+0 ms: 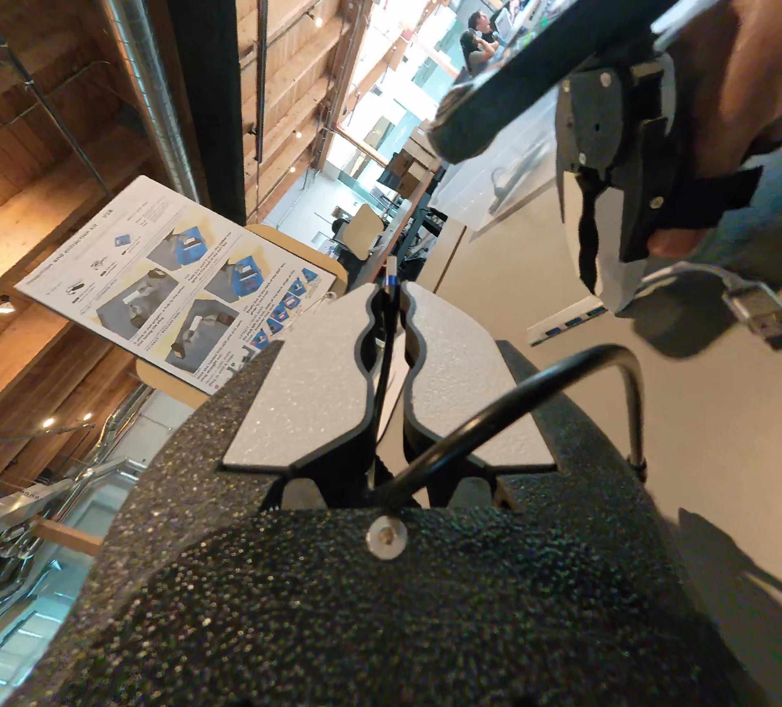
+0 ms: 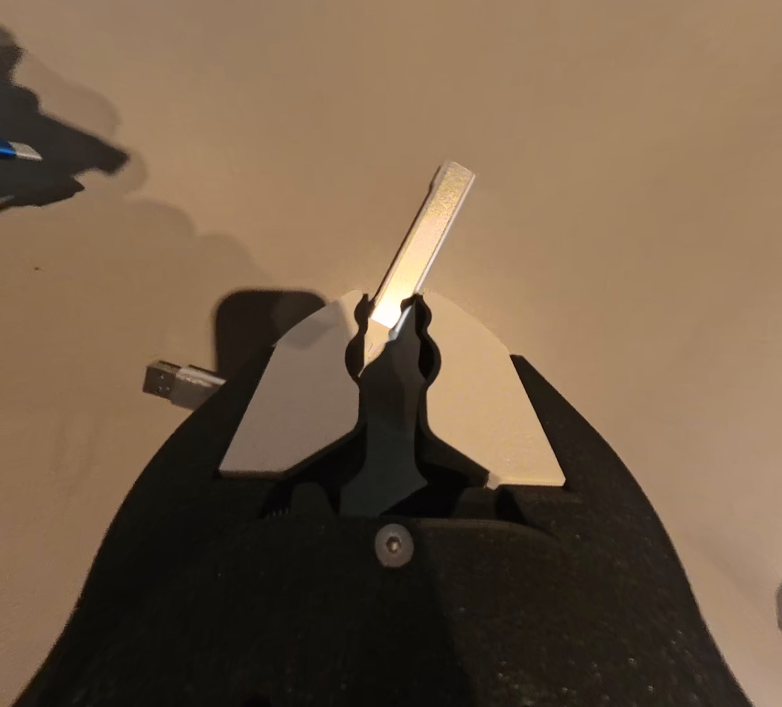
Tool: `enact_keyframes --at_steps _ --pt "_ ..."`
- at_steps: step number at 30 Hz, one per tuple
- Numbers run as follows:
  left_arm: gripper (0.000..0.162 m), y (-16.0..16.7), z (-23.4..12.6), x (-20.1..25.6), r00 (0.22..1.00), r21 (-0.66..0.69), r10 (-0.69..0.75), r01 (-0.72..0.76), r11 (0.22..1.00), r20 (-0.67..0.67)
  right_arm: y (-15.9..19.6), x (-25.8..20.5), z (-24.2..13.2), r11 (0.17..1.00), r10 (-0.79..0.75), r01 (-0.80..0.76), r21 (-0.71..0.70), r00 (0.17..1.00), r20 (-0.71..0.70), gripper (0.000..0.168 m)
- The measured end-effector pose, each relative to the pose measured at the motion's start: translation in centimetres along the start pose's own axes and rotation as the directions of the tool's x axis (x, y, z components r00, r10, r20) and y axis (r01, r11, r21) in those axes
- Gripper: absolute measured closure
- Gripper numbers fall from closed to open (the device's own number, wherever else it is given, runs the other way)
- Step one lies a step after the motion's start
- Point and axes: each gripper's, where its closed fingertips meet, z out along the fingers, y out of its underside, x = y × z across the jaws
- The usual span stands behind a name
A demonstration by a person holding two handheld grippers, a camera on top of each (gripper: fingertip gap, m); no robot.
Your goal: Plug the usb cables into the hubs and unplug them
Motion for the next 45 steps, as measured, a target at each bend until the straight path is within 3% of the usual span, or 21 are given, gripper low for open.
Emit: enact_keyframes --at_steps 5,12,18,21,24,30,39,45 --pt "0.154 1.7 0.5 3.1 0.982 -0.056 0.057 -0.068 0.996 -0.178 -0.1 -0.1 -0.4 0.999 0.049 -0.048 -0.009 0.98 0.19 0.15" --pt "0.154 4.6 1.0 6.4 0.94 -0.143 0.034 -0.087 0.986 -0.338 -0.8 0.5 -1.5 0.985 0.144 -0.171 0.018 0.878 0.457 0.15" --pt "0.154 5.5 2.8 7.7 0.915 -0.184 0.226 -0.298 0.937 -0.334 -1.5 0.7 -1.1 0.99 0.09 -0.132 0.05 0.866 0.491 0.151" --pt "0.154 4.6 3.8 8.0 0.922 -0.15 0.276 -0.323 0.934 -0.271 -2.2 0.2 -1.3 0.988 0.072 -0.135 0.076 0.833 0.549 0.15" --pt "0.154 3.9 4.1 7.9 0.952 -0.096 0.212 -0.237 0.967 -0.22 -2.7 -0.2 -1.9 0.98 0.078 -0.178 0.091 0.759 0.647 0.152" --pt "0.154 4.4 4.6 7.5 0.971 -0.076 -0.052 0.035 0.996 -0.231 -3.4 0.5 -2.8 0.949 0.131 -0.307 0.073 0.594 0.794 0.153" --pt "0.155 4.6 5.2 7.3 0.934 -0.062 -0.221 0.212 0.975 -0.281 -2.9 0.8 -2.3 0.951 0.147 -0.3 0.08 0.662 0.735 0.153" --pt "0.154 4.4 5.0 6.1 0.879 -0.03 -0.378 0.387 0.922 -0.292 -3.0 1.0 -2.1 0.942 0.183 -0.33 0.056 0.649 0.739 0.153"
